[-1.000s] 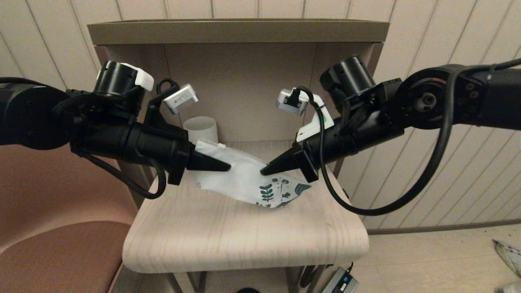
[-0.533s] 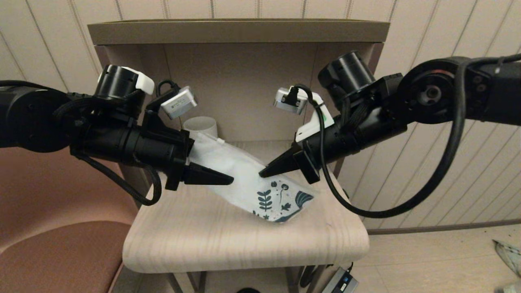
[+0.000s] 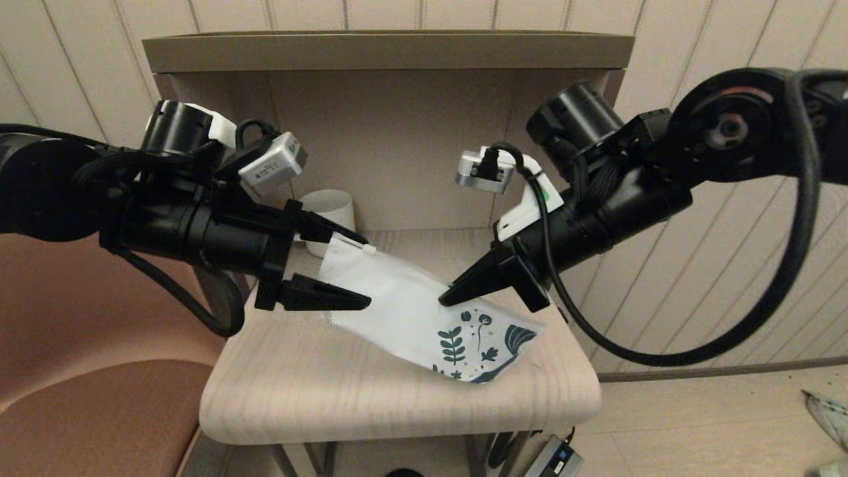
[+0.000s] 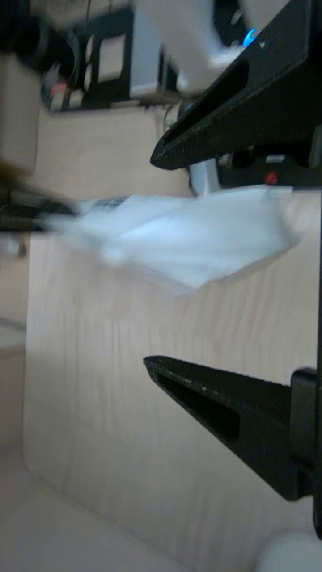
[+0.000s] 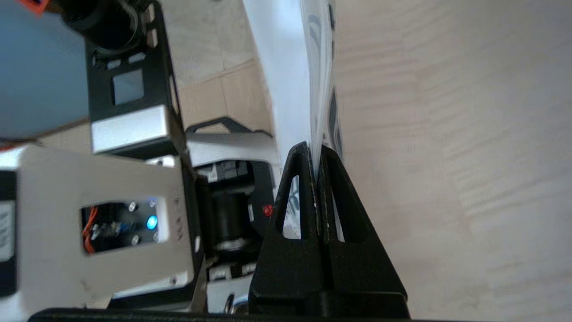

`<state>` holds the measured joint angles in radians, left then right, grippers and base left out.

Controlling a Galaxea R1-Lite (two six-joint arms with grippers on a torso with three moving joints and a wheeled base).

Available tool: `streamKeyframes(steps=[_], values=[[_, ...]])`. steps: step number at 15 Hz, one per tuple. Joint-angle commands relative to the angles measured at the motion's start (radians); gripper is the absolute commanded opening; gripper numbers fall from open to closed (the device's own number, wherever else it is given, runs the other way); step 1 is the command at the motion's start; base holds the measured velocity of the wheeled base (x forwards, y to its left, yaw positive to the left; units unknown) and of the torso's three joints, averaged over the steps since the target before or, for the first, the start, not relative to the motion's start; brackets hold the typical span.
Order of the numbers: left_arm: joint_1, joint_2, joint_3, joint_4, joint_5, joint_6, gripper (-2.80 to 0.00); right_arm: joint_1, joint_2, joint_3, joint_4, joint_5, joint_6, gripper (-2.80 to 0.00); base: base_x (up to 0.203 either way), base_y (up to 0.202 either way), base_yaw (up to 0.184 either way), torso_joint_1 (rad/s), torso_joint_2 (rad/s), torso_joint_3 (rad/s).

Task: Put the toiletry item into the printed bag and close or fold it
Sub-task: Hand it to the other hand

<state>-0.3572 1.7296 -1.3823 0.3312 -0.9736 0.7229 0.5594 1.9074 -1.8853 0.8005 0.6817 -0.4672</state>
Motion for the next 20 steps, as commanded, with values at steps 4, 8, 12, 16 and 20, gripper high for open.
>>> streamKeyframes(steps=[4, 8, 12, 16, 20], values=[[0.011, -0.065, 0.102, 0.027, -0.150, 0.032, 0.00, 0.062, -0.043, -0.075, 0.104, -0.010, -0.014, -2.80, 0.000, 0.000, 0.000, 0.000, 0.00, 0.000], [0.071, -0.094, 0.103, 0.008, -0.233, 0.029, 0.00, 0.146, -0.053, -0.075, 0.127, -0.145, -0.019, -2.80, 0.000, 0.000, 0.000, 0.000, 0.00, 0.000], [0.094, -0.082, 0.093, 0.006, -0.231, 0.032, 0.00, 0.163, -0.055, -0.074, 0.151, -0.220, -0.018, -2.80, 0.000, 0.000, 0.000, 0.000, 0.00, 0.000], [0.104, -0.070, 0.106, 0.008, -0.231, 0.050, 0.00, 0.177, -0.054, -0.077, 0.143, -0.275, -0.018, -2.80, 0.000, 0.000, 0.000, 0.000, 0.00, 0.000], [0.094, -0.047, 0.127, 0.008, -0.231, 0.058, 0.00, 0.181, -0.057, -0.081, 0.112, -0.289, -0.018, -2.80, 0.000, 0.000, 0.000, 0.000, 0.00, 0.000]])
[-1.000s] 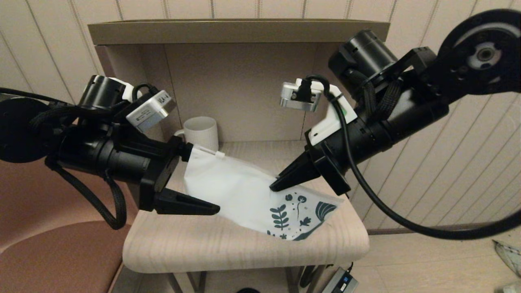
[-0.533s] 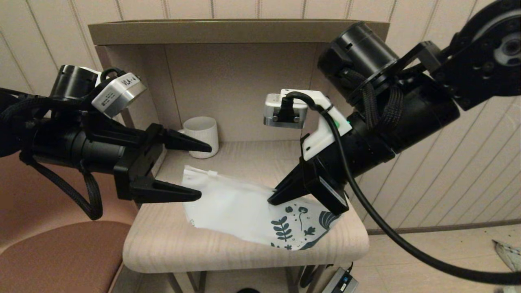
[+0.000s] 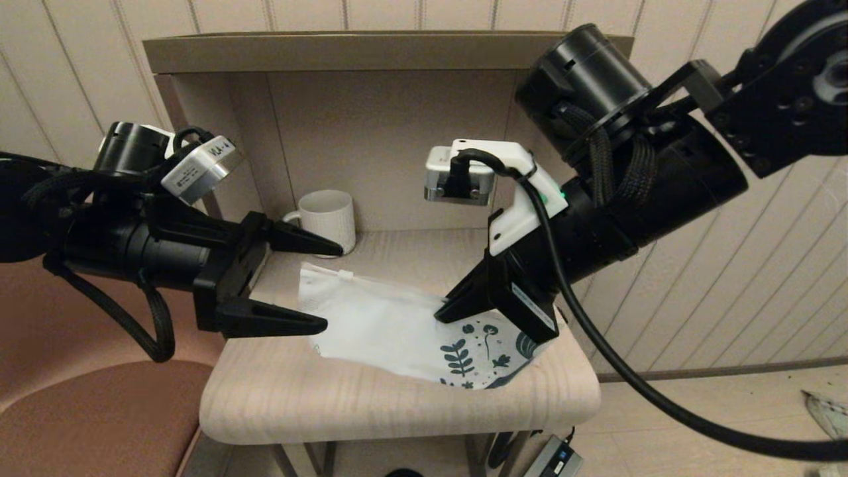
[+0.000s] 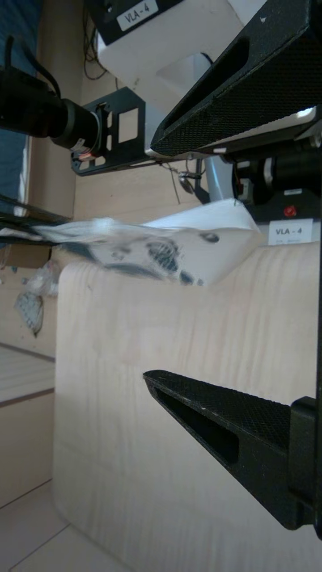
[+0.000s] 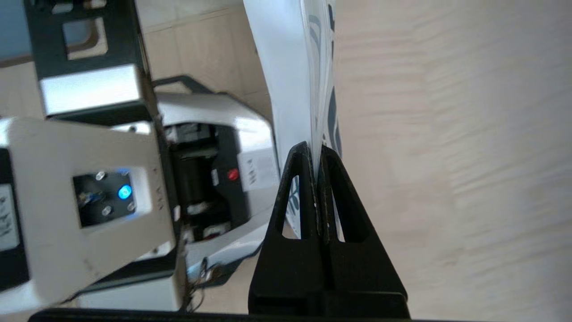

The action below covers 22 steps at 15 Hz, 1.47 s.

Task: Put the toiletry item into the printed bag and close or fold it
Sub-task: Hand it to the other hand

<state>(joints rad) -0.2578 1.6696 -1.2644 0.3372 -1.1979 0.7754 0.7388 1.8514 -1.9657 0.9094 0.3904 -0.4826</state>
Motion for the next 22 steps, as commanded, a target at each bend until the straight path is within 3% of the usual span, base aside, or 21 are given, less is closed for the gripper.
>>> streamKeyframes(steps=[1, 8, 18, 22], values=[[-0.017, 0.018, 0.010, 0.002, -0.005, 0.005, 0.00, 0.008, -0.003, -0.002, -0.012, 0.000, -0.003, -2.80, 0.000, 0.000, 0.000, 0.000, 0.00, 0.000], [-0.024, 0.026, 0.010, 0.000, -0.005, 0.007, 0.00, 0.053, 0.017, -0.001, -0.083, -0.009, -0.001, -2.80, 0.000, 0.000, 0.000, 0.000, 0.00, 0.000], [-0.017, 0.020, 0.006, -0.009, -0.007, 0.020, 0.00, 0.057, 0.037, 0.001, -0.113, -0.004, 0.004, -2.80, 0.000, 0.000, 0.000, 0.000, 0.00, 0.000], [-0.016, 0.018, 0.043, -0.056, 0.065, 0.073, 0.00, 0.059, 0.021, 0.001, -0.096, -0.005, 0.005, -2.80, 0.000, 0.000, 0.000, 0.000, 0.00, 0.000]])
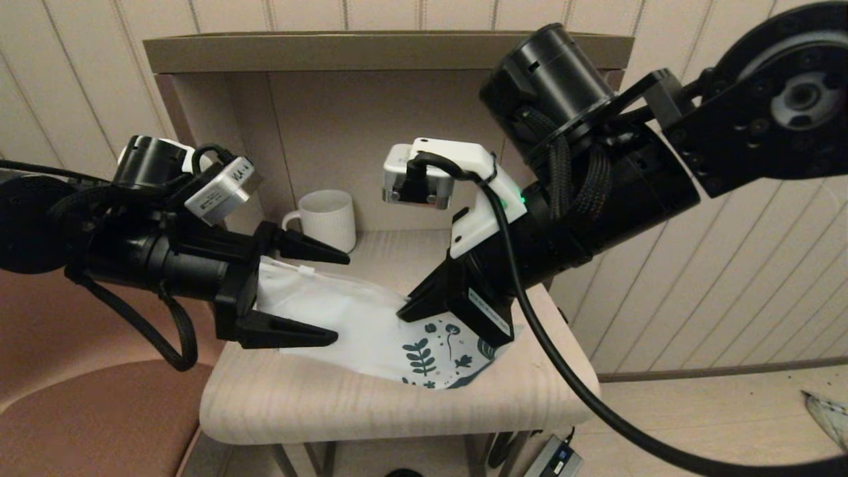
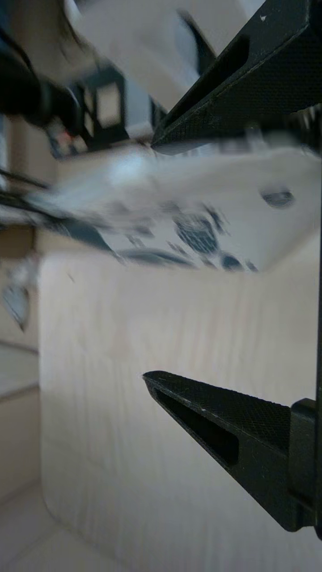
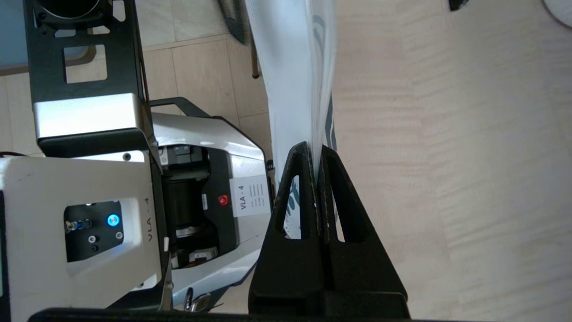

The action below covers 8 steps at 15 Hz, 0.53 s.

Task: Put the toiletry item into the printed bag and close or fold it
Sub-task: Hand it to the other hand

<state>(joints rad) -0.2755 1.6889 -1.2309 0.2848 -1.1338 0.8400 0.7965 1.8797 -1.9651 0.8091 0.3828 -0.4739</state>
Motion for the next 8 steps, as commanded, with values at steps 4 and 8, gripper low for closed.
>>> streamKeyframes(steps=[4, 8], values=[[0.010, 0.009, -0.092, 0.041, 0.059, 0.039, -2.80, 0.001, -0.025, 0.007, 0.030, 0.004, -0.003, -2.80, 0.000, 0.000, 0.000, 0.000, 0.00, 0.000], [0.012, 0.002, -0.096, 0.045, 0.077, 0.040, -2.80, 0.001, -0.016, 0.011, 0.018, 0.010, -0.002, -2.80, 0.000, 0.000, 0.000, 0.000, 0.00, 0.000]])
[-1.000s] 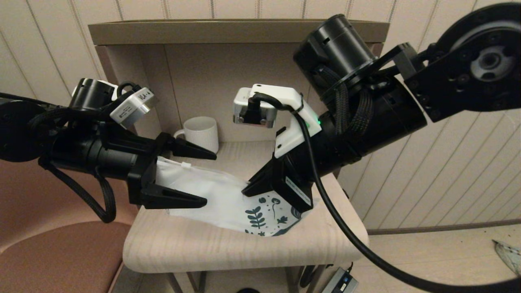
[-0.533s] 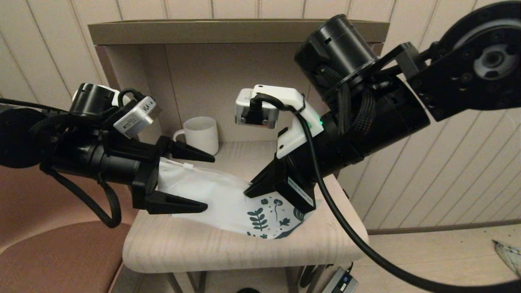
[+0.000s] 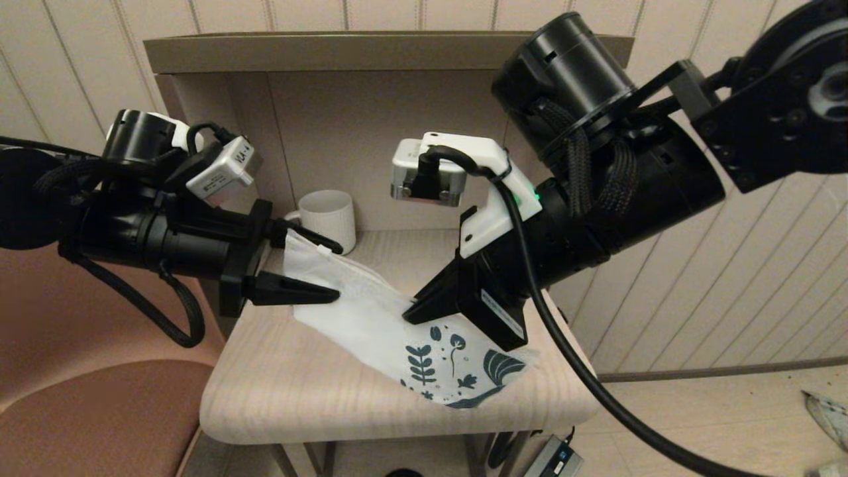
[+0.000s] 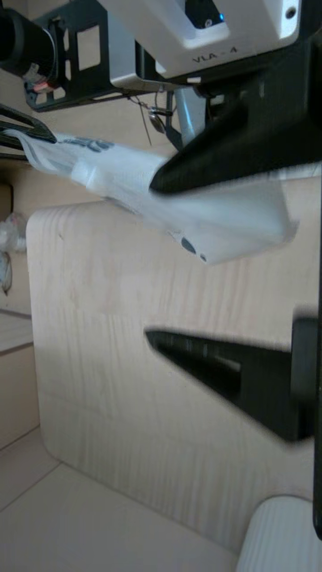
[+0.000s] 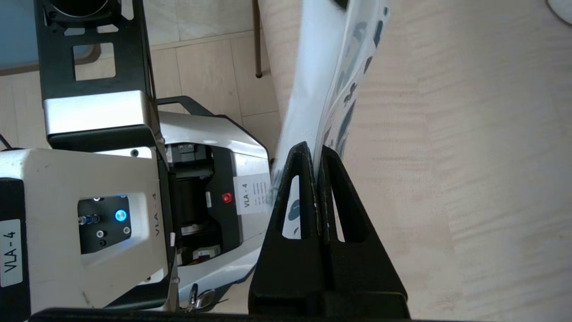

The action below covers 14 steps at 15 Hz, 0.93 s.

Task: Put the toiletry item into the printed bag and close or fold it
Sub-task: Hand it to the other hand

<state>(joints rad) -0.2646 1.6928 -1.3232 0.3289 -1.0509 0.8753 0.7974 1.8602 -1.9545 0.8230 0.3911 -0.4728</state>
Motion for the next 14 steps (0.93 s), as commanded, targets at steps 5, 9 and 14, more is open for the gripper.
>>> streamKeyframes(steps=[5, 9, 14], values=[[0.013, -0.017, -0.002, 0.003, -0.014, 0.011, -2.80, 0.016, 0.011, 0.000, -0.038, 0.031, 0.010, -2.80, 0.000, 0.000, 0.000, 0.000, 0.00, 0.000], [0.033, -0.034, 0.037, 0.002, -0.049, 0.013, -2.80, 0.019, 0.016, 0.000, -0.038, 0.032, 0.011, -2.80, 0.000, 0.000, 0.000, 0.000, 0.00, 0.000], [0.036, -0.030, 0.045, 0.002, -0.054, 0.011, -2.80, 0.023, 0.022, 0.000, -0.040, 0.032, 0.017, -2.80, 0.000, 0.000, 0.000, 0.000, 0.00, 0.000]])
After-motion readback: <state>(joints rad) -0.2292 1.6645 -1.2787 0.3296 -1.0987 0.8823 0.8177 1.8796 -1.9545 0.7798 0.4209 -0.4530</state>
